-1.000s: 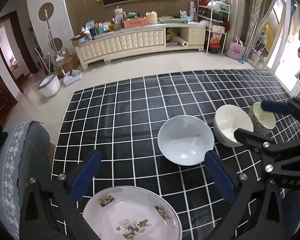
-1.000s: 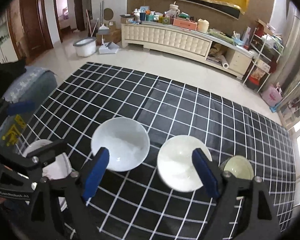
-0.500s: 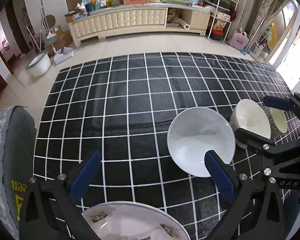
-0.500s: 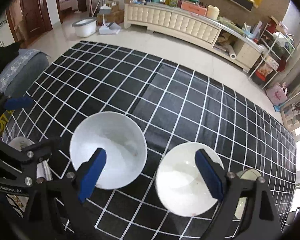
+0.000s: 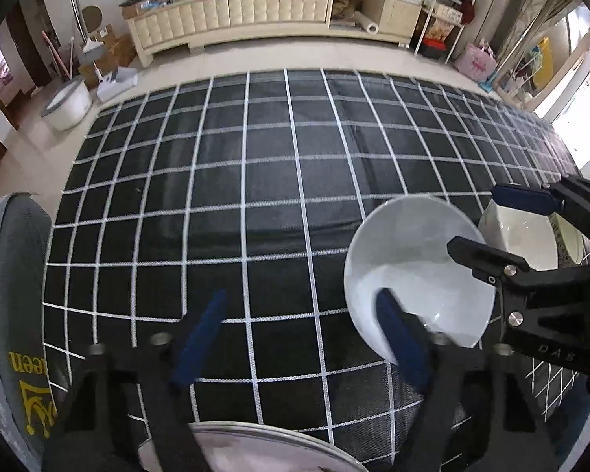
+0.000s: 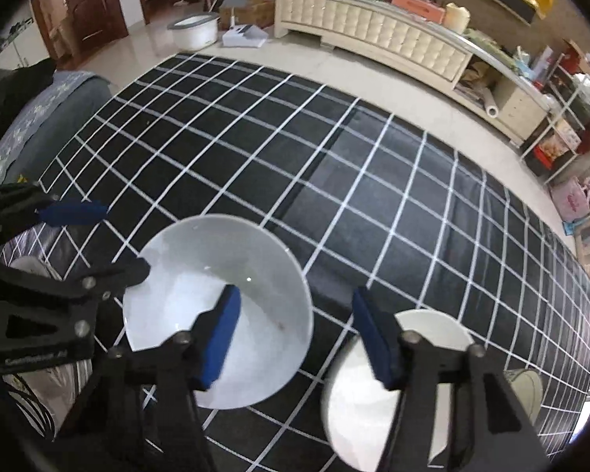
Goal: Organize plates and bowls
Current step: 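Grasp the rim of the red-logo white bowl with the left tool, then lift the red-logo bowl and carry it toward the plate stack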
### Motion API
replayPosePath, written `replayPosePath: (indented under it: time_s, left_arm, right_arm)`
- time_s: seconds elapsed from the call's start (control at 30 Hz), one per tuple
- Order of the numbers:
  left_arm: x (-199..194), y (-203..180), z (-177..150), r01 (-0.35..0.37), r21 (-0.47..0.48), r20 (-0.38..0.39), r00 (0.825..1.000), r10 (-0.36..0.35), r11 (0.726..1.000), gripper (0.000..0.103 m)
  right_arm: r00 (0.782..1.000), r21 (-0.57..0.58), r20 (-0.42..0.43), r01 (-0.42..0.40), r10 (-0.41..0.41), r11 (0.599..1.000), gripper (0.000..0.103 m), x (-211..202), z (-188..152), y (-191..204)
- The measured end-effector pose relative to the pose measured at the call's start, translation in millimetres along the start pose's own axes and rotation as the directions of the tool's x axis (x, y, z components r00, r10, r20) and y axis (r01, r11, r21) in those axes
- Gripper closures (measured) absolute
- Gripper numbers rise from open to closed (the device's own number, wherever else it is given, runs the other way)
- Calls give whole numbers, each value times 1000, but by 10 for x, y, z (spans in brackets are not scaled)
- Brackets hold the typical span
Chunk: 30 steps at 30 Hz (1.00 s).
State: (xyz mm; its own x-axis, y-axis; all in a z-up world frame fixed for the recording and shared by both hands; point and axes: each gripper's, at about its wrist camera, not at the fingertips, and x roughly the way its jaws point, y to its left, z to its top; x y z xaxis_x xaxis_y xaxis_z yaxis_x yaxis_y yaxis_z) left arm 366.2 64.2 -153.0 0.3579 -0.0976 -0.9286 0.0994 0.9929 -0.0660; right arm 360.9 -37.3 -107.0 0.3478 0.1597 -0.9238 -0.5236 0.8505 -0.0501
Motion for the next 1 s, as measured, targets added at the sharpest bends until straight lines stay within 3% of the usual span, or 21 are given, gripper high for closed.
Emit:
replayPosePath:
  time_s: [0.1,0.27,0.43,0.57,0.67,1.0]
  left_arm:
    - [78,3,-24,44,-15,-25,999,-44,999,53]
    - [96,-15,-56,72,-20,-23,997,-72,997,63]
    - [106,-171,-68,71,-10,-39,997,-72,997,78]
    - [125,-290,-112,76,4,-60,995,-76,997,81]
    - [123,-320,-124,91,18,-61,994,-89,996,90]
    - [41,-361,-175,44,30,-46,998,-43,999,91]
  right_arm:
    - [1000,6,-11,6,-6,1000,54,59,-41,-21]
    - [999,33,-36,-30,31,999,71,134,-94,-59]
    - [998,45,-50,-24,27,999,74,189,-123,-41]
    - [999,44,-45,-15,17,999,79,181,-130,-9]
    - [999,61,-40,-3,6,998,83,176,-135,-7]
    - [999,130,-21,-22,25,991,88,-17,-212,-25]
